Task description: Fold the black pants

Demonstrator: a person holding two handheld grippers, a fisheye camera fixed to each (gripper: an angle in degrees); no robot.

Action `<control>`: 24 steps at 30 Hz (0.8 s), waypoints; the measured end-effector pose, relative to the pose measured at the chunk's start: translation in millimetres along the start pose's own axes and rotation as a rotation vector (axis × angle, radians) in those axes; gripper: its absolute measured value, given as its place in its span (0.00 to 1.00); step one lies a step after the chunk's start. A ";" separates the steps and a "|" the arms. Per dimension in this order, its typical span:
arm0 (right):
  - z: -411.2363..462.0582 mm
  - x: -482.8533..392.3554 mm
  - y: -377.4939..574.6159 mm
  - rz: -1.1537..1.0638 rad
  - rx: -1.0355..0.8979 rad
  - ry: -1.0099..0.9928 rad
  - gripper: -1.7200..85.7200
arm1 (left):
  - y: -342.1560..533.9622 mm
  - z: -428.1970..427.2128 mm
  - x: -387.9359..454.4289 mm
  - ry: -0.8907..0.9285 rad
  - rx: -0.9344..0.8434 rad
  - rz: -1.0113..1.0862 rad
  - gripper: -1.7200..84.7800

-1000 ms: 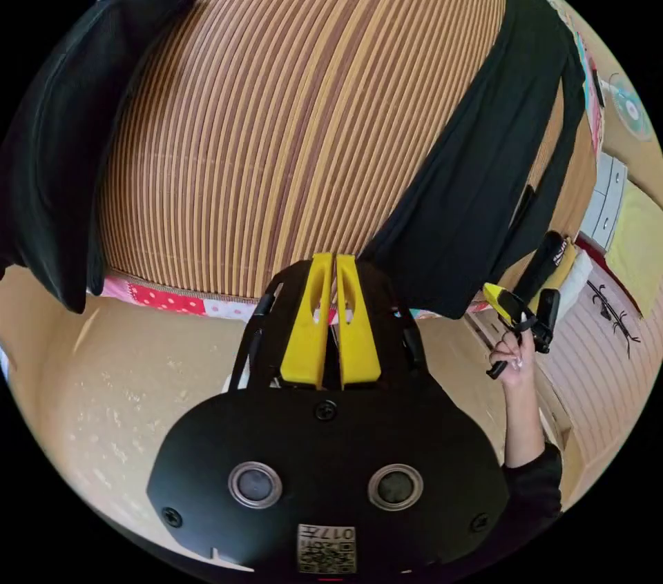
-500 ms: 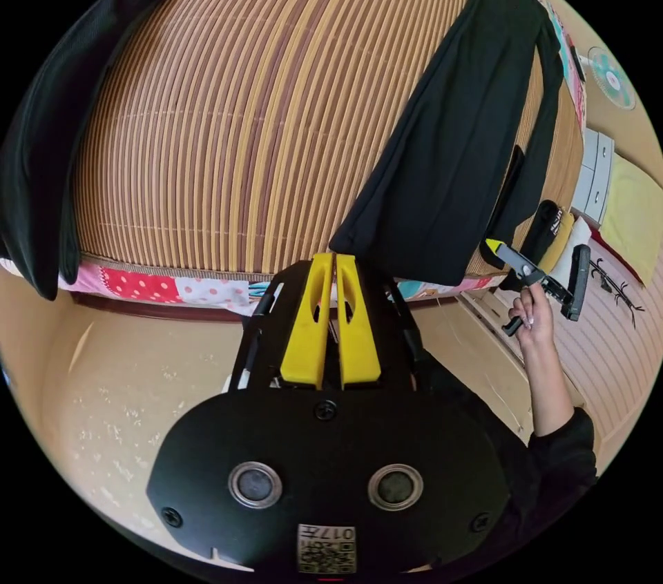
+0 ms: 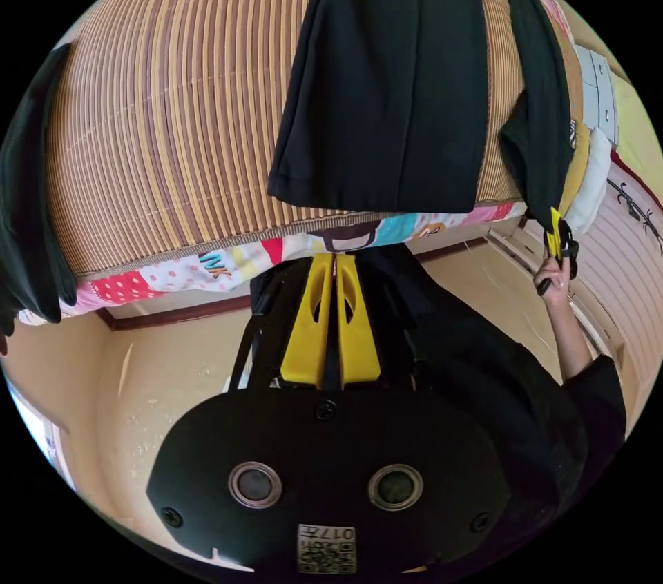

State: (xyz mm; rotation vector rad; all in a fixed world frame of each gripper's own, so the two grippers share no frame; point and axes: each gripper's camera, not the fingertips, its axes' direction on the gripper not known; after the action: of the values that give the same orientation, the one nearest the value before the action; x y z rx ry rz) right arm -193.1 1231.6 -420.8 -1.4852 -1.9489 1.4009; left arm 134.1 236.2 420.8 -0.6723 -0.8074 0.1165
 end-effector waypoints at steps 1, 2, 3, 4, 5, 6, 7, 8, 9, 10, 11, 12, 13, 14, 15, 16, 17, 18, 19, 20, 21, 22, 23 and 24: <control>-10.8 9.9 1.4 0.087 0.100 0.010 0.06 | 2.0 5.1 0.3 -0.027 -0.022 0.006 0.01; -14.2 10.8 2.3 0.111 0.150 0.004 0.06 | 3.6 8.8 0.7 -0.052 -0.039 0.012 0.01; -15.5 7.4 1.5 0.144 0.223 -0.010 0.06 | 4.2 10.1 1.1 -0.063 -0.045 0.015 0.01; -10.2 -0.9 -3.3 0.158 0.249 -0.011 0.06 | 4.9 11.6 2.5 -0.079 -0.052 0.022 0.01; -5.9 -6.8 -6.8 0.154 0.246 -0.008 0.06 | 4.8 11.4 4.8 -0.086 -0.052 0.030 0.01; 3.9 -22.1 -14.9 0.111 0.218 0.005 0.06 | 4.5 10.7 6.4 -0.087 -0.049 0.036 0.01; 14.9 -39.9 -22.4 0.035 0.171 0.029 0.06 | 3.6 7.6 10.4 -0.092 -0.035 0.049 0.01; 19.9 -48.0 -25.2 -0.003 0.147 0.045 0.06 | 2.3 3.0 15.4 -0.098 -0.011 0.061 0.01; 27.8 -60.2 -28.5 -0.053 0.117 0.129 0.05 | 1.4 0.5 18.2 -0.099 0.002 0.067 0.01; 34.1 -63.4 -30.1 -0.028 0.117 0.290 0.05 | -1.0 -4.2 24.0 -0.095 0.024 0.080 0.01; 37.8 -62.2 -31.9 0.000 0.114 0.352 0.05 | -4.2 -7.8 30.2 -0.090 0.038 0.091 0.01; 45.8 -61.9 -37.1 0.054 0.113 0.406 0.05 | -6.0 -9.2 33.5 -0.089 0.041 0.096 0.01; 54.4 -72.2 -40.4 0.076 0.143 0.450 0.05 | -9.7 -11.5 40.7 -0.092 0.044 0.107 0.01; 60.1 -82.5 -41.3 0.062 0.158 0.488 0.05 | -13.0 -13.1 48.8 -0.102 0.047 0.121 0.01; 75.9 -109.1 -41.8 0.005 0.180 0.602 0.05 | -14.4 -13.6 52.8 -0.107 0.048 0.128 0.01; 96.7 -138.1 -38.0 -0.038 0.210 0.768 0.05 | -17.1 -13.9 61.6 -0.118 0.048 0.145 0.01; 107.6 -151.3 -34.4 -0.048 0.234 0.849 0.05 | -19.3 -13.3 70.5 -0.127 0.045 0.163 0.01; 129.2 -176.2 -26.1 -0.053 0.288 0.965 0.05 | -20.1 -12.8 75.1 -0.132 0.043 0.172 0.01; 152.0 -202.7 -17.7 -0.093 0.312 1.017 0.04 | -21.3 -11.7 83.6 -0.143 0.040 0.188 0.01; 164.5 -217.4 -12.2 -0.140 0.314 1.019 0.04 | -21.9 -10.7 92.0 -0.154 0.040 0.203 0.01; 189.4 -247.3 2.3 -0.251 0.333 1.006 0.03 | -22.1 -10.0 95.9 -0.159 0.040 0.209 0.01; 216.7 -275.0 19.0 -0.366 0.367 0.994 0.03 | -22.1 -8.4 103.0 -0.167 0.038 0.219 0.01; 232.1 -286.0 25.1 -0.425 0.369 0.987 0.03 | -21.9 -6.7 109.2 -0.175 0.035 0.227 0.01; 267.6 -301.0 30.0 -0.538 0.318 0.959 0.03 | -21.6 -5.8 112.0 -0.180 0.035 0.231 0.01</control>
State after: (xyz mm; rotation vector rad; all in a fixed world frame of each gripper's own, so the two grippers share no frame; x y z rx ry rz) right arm -247.4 836.2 -483.2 -1.0506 -1.2733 0.5425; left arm 213.0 254.6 501.4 -0.7277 -0.8956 0.4045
